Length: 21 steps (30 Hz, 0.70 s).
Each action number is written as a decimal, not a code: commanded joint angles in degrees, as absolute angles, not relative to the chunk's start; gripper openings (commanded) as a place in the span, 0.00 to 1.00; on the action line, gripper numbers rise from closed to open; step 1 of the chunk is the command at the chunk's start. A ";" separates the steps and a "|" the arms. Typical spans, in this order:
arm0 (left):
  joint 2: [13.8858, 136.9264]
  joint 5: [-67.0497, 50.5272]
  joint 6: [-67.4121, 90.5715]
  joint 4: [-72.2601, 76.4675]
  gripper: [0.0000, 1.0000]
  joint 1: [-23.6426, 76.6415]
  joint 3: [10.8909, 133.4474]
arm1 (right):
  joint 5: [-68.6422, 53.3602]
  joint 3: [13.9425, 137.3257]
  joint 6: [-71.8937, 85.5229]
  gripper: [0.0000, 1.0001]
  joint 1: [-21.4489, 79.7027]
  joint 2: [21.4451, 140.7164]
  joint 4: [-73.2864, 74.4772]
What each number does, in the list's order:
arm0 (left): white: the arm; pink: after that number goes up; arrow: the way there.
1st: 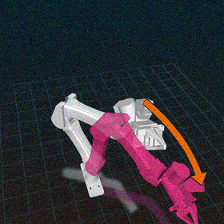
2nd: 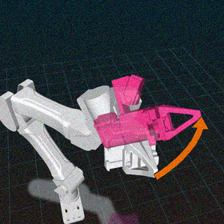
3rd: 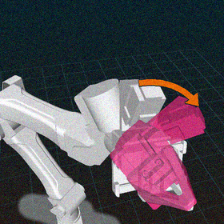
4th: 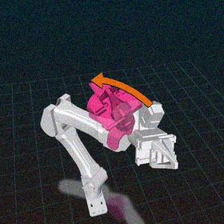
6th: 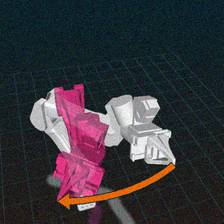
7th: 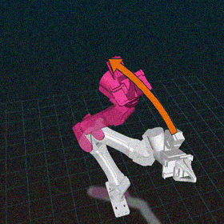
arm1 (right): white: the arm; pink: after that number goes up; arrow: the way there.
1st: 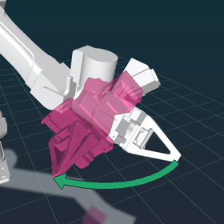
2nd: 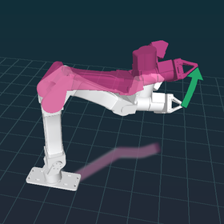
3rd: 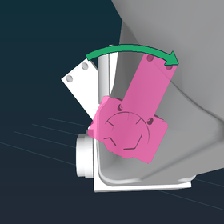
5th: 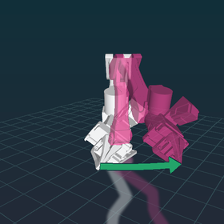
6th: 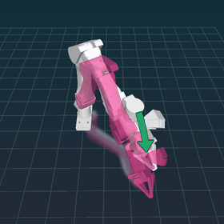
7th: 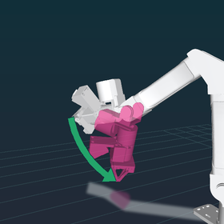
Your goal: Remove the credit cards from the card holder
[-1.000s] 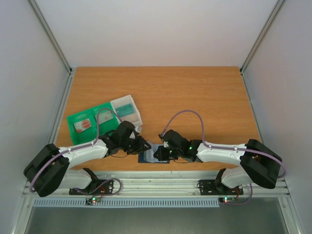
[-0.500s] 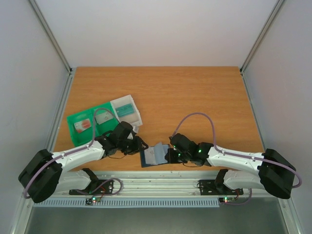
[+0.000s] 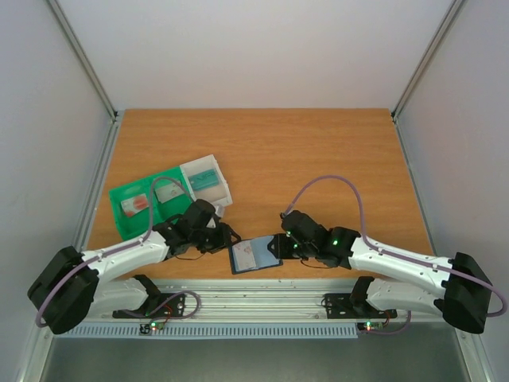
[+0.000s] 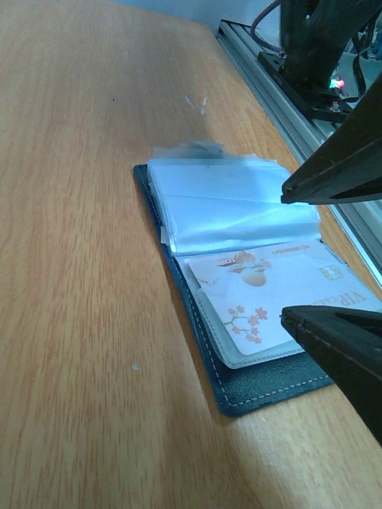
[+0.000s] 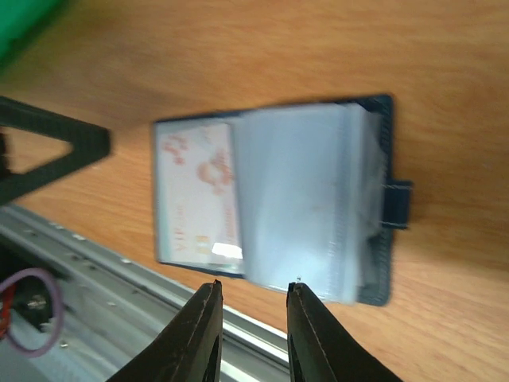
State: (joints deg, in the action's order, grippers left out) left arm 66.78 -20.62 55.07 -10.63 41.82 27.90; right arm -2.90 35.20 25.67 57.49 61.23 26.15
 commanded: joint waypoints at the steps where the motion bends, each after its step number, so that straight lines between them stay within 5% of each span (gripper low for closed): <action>1: 69.87 -22.50 56.01 -3.26 0.36 42.08 26.17 | -6.63 37.86 21.53 0.23 57.88 63.93 21.88; 12: 75.10 -23.17 56.75 2.50 0.09 42.07 24.03 | -13.39 38.59 18.45 0.17 57.71 77.47 9.85; 21: 74.70 -21.97 56.21 1.23 0.09 42.04 22.16 | -14.56 38.20 18.52 0.16 56.74 84.06 6.29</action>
State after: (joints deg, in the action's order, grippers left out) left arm 74.63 -23.44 56.99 -0.60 41.82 23.18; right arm -14.31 37.34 19.51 57.14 83.00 9.17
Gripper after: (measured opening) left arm 0.083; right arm 0.159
